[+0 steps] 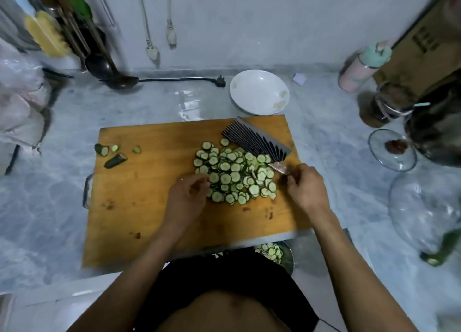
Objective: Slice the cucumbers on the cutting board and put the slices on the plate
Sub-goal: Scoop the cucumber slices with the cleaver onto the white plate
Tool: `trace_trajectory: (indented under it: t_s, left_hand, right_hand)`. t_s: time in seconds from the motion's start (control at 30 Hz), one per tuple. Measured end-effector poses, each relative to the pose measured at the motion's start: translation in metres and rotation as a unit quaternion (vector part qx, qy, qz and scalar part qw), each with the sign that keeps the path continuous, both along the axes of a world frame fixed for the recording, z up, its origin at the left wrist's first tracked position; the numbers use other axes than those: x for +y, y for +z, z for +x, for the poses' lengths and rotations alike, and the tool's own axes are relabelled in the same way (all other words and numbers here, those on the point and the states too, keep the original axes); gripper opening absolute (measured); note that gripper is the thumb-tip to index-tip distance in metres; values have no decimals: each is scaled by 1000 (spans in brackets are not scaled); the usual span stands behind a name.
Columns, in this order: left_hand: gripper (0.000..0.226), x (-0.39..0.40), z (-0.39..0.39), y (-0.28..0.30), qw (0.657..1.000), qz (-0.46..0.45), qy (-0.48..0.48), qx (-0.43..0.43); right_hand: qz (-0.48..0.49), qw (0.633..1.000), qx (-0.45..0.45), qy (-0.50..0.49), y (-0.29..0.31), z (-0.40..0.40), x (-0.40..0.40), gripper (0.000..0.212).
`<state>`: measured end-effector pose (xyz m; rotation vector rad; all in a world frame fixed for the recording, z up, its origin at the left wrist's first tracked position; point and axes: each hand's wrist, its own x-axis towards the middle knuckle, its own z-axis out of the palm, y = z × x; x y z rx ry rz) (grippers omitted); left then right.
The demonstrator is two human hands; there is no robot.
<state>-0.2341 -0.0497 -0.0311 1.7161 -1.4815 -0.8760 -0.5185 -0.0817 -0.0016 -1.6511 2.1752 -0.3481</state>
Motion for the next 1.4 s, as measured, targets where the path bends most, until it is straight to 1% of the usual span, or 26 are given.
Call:
trace_trajectory:
  t_s: [0.07,0.13,0.23,0.33,0.37,0.4,0.47,0.53,0.6,0.67,0.7,0.8,0.83,0.93,1.0,1.1,1.17,1.27,1.4]
  left_hand:
    - [19,-2,-17,0,1000,-10,-23,-11]
    - [19,-4,-34,5,999,-8,-43,-12]
    - [21,-3,-56,13,999,-7,-52,-2]
    - [24,-4,-69,18,998,-7,-65,3]
    - [24,-4,-72,20,998,-7,-66,1]
    - [25,-5,-75,21,998,-12,-62,-3]
    - [24,-9,-80,23,998,-35,-50,-23]
    - [25,-15,-87,24,994,-64,-62,-57]
    - [26,-23,-95,25,989,-86,-87,-79]
    - [27,-31,-102,25,987,-97,-93,-86]
    - [27,-33,-104,25,988,-101,-83,-87]
    - [25,-37,-103,24,989,-109,-37,-88]
    - [25,-36,-103,22,990,-108,-29,-91]
    - [24,-34,-106,12,990,-94,-21,-100]
    - [25,-34,-109,6,989,-93,-5,-111]
    - [38,-37,-113,-1,985,-79,48,-145]
    - [49,-38,-114,-6,982,-45,70,-172]
    - [61,-40,-115,-13,976,0,73,-204]
    - [66,-44,-123,-21,969,19,52,-242]
  right_hand:
    - [45,996,62,34,-8,-9,-8,29]
    - [77,991,83,77,-12,-11,-14,37]
    - [101,987,66,102,-17,-13,-24,48]
    - [121,986,15,111,-17,-17,-33,52]
    - [121,986,10,117,-16,-19,-35,53]
    - [115,985,25,124,-15,-21,-35,52]
    - [84,982,94,144,-14,-23,-34,44]
    - [48,977,136,155,-11,-24,-30,38]
    - [28,979,129,156,-9,-29,-26,38]
    - [18,985,81,151,-11,-38,-24,39]
    - [15,989,38,146,-12,-43,-22,38]
    - [-23,986,-130,104,-11,-57,-10,17]
    - [-27,981,-172,85,-9,-61,-5,19]
    - [-26,964,-265,16,-7,-69,8,33]
    - [-14,951,-310,-10,-8,-74,13,33]
    - [35,919,-391,-28,-10,-85,19,34]
    - [56,913,-404,-17,-14,-91,25,37]
    - [75,908,-412,-8,-25,-97,31,38]
    - [90,909,-407,-10,-41,-97,29,43]
